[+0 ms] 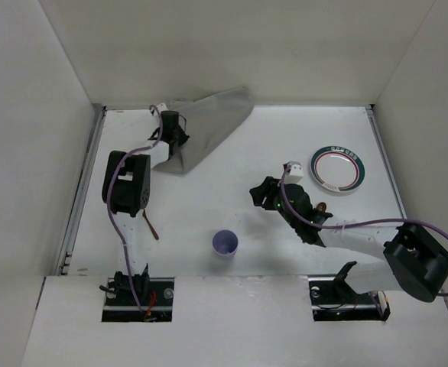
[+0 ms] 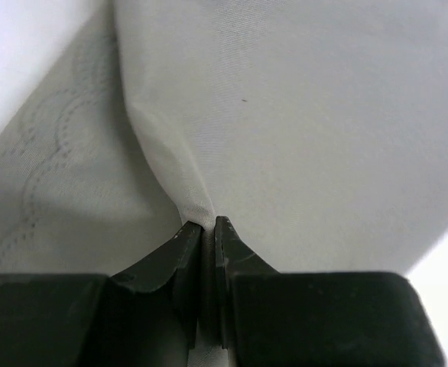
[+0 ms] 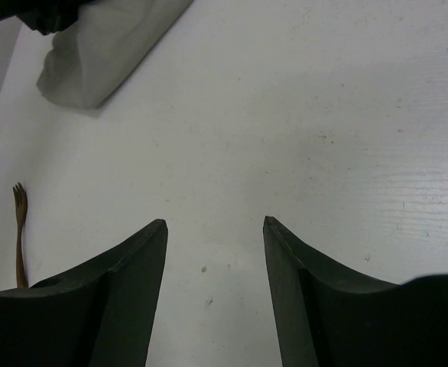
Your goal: Set the dinner table for one person
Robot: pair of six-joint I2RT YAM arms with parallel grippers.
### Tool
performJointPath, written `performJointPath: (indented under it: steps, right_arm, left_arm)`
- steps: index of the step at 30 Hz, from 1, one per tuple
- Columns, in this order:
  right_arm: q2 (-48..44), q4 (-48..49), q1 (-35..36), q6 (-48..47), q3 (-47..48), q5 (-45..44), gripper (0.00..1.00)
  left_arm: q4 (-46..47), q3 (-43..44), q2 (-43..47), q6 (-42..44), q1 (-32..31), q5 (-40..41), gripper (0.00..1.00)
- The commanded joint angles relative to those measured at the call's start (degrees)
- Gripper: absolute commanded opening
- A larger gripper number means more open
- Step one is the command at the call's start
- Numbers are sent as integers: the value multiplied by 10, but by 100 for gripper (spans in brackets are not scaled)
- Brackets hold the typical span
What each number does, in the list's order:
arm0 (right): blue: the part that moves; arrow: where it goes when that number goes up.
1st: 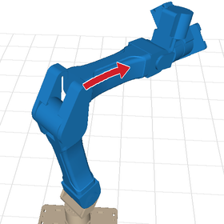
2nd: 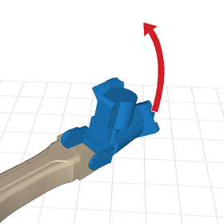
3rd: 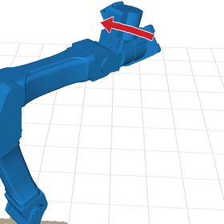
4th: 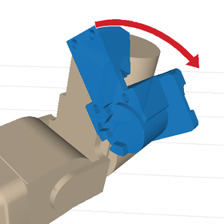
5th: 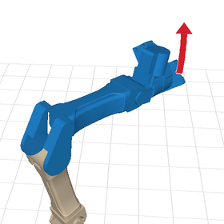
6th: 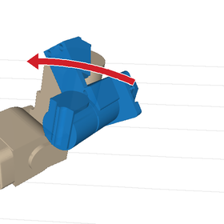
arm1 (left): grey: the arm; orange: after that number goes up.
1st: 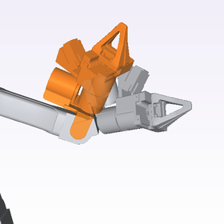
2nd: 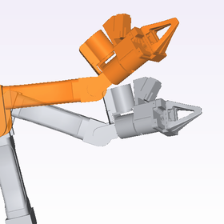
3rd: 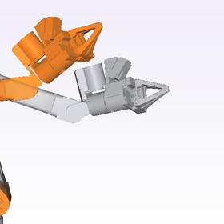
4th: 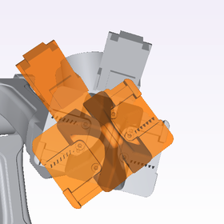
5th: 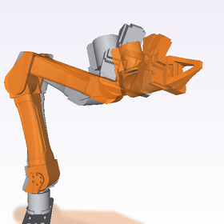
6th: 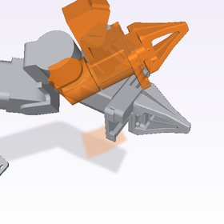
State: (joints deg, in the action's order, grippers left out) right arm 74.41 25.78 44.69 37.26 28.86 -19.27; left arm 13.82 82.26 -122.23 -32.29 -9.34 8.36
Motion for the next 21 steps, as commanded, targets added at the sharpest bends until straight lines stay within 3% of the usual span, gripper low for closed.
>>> performJointPath:
  steps: [1,15,16,19,21]
  right_arm:
    - [-17,30,-9,-7,8,-15,59]
    - [-46,24,-20,-19,0,-19,60]
    - [-45,23,-22,-22,1,-19,60]
    - [-35,23,-22,-34,7,-17,62]
    - [-23,22,-20,-46,15,-17,62]
  left_arm:
    - [37,-8,16,-15,-55,-63,7]
    - [183,-349,219,-167,-175,125,8]
    - [190,-364,230,-174,-184,127,12]
    - [214,-393,267,-166,-203,116,38]
    - [222,-407,305,-153,-208,107,45]
